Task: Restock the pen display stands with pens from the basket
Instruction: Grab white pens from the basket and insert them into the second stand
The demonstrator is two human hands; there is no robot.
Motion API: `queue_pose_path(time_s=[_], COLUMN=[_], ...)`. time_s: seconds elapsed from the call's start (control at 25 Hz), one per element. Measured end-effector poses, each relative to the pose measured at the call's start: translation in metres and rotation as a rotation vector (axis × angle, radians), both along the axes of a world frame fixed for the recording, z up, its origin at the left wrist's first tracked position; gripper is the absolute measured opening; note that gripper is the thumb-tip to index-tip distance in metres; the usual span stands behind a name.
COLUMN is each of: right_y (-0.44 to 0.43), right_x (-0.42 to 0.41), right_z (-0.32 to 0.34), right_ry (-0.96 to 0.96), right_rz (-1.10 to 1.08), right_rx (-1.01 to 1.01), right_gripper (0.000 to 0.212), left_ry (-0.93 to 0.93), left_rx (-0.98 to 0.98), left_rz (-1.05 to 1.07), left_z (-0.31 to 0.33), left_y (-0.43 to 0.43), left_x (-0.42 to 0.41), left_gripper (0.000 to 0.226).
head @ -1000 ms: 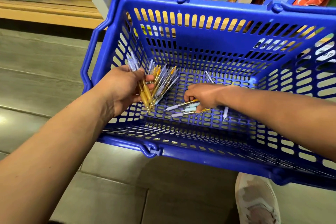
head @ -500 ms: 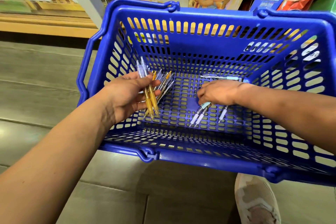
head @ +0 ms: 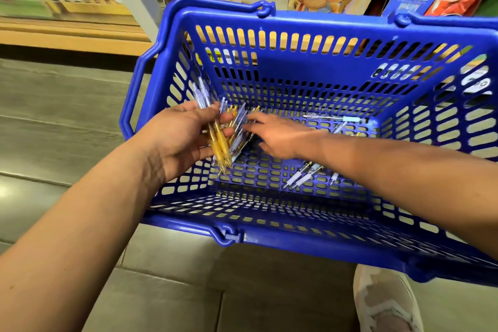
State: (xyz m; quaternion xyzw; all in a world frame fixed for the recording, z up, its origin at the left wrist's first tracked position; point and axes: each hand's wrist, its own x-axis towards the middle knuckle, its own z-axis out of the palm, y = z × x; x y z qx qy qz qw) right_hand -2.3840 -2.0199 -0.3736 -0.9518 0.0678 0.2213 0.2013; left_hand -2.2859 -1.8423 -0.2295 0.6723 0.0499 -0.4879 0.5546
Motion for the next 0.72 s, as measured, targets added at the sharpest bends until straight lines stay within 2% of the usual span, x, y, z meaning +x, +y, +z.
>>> queue_pose_path(time_s=[0.08,0.12,0.2,0.32,0.52,0.64,0.72], right_y=[0.021,0.027,0.024,-0.001,-0.039,-0.054,-0.063], right_x=[0.012,0.016,0.020,0.011,-0.019,-0.029,-0.037], right_z=[-0.008,-0.011,-0.015,-0.016,-0.015,-0.008,-0.003], right_ry=[0.014,0.011,-0.065,-0.144,-0.136,-0.104,-0.049], right_rz=[0.000,-0.015,-0.006,0.143,0.336,0.366,0.351], right_rx=[-0.038,-0.053,-0.074,-0.096,-0.110,-0.108,-0.118], right_gripper=[0.092,0.093,0.079,0.053,0.050,0.044,0.051], left_ry=[0.006,0.005,0.002,-0.005,-0.017,-0.014,-0.014], left_rx=[-0.019,-0.027,-0.037,-0.043,-0.041,-0.043,-0.045], left_rz=[0.012,0.017,0.030,0.029,-0.005,-0.011,-0.020], left_z=[0.002,0.003,0.004,0.006,0.008,0.008,0.006], left_y=[-0.001,-0.002,-0.001,0.001,0.003,0.001,-0.002], left_x=[0.000,0.000,-0.001,0.000,0.000,0.000,-0.002], left_gripper=[0.005,0.006,0.009,0.005,0.006,0.006,0.006])
